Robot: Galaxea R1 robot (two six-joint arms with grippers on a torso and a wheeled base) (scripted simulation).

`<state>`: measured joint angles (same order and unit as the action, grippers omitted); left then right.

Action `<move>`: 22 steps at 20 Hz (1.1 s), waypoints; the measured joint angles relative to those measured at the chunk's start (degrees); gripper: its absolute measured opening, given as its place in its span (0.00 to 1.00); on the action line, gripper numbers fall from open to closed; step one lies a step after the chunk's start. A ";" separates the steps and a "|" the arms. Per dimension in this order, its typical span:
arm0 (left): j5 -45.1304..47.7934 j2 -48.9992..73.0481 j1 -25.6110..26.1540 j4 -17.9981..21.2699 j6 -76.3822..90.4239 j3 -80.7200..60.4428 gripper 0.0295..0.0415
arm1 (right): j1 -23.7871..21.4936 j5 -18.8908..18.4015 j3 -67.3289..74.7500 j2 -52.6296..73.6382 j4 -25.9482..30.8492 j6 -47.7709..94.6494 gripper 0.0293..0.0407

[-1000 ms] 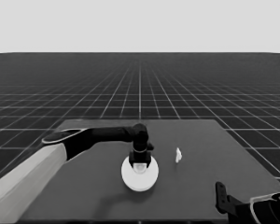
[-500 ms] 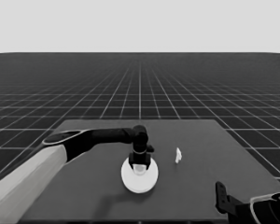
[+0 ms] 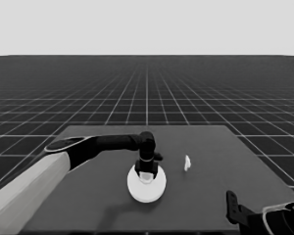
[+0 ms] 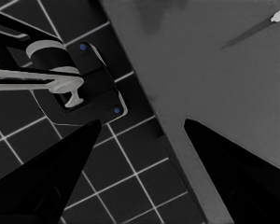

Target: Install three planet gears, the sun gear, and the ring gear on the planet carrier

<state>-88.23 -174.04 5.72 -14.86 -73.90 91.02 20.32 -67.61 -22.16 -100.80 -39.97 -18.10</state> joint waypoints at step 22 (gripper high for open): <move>0.00 0.00 0.00 0.00 11.00 0.00 0.44 | 0.00 0.00 0.00 0.00 0.00 0.00 0.81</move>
<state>-88.23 -174.04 5.72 -14.86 -62.90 91.02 20.32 -67.61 -22.16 -100.80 -39.97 -18.10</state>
